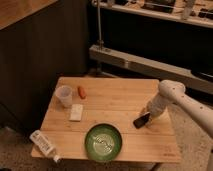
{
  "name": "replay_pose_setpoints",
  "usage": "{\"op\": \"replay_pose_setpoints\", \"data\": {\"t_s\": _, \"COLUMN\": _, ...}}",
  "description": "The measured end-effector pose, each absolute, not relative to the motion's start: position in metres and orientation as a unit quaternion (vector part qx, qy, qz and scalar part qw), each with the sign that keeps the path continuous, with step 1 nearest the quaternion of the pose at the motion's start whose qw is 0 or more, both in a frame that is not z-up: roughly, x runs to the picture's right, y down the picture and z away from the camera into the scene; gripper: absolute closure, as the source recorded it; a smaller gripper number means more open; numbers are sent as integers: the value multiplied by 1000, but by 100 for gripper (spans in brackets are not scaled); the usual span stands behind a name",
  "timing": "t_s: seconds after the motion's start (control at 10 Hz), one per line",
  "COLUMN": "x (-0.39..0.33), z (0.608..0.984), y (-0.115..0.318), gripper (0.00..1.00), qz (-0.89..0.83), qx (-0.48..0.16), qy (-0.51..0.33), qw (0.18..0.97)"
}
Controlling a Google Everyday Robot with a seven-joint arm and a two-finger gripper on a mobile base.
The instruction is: Place the eraser on the white sponge
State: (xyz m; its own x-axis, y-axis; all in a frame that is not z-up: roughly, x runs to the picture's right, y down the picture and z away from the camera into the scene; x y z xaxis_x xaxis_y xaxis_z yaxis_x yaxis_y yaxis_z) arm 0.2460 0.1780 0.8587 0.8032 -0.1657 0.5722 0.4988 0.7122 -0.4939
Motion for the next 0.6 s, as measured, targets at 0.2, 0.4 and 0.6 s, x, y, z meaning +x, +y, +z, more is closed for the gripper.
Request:
{"op": "replay_pose_setpoints", "data": {"t_s": 0.2, "x": 244, "z": 862, "y": 181, "gripper": 94, "qz": -195, "qx": -351, "qy": -247, "qw": 882}}
{"op": "replay_pose_setpoints", "data": {"t_s": 0.4, "x": 243, "z": 861, "y": 181, "gripper": 100, "qz": -196, "qx": -352, "qy": -247, "qw": 881}}
{"op": "replay_pose_setpoints", "data": {"t_s": 0.6, "x": 244, "z": 861, "y": 180, "gripper": 100, "qz": -195, "qx": -352, "qy": -247, "qw": 882}}
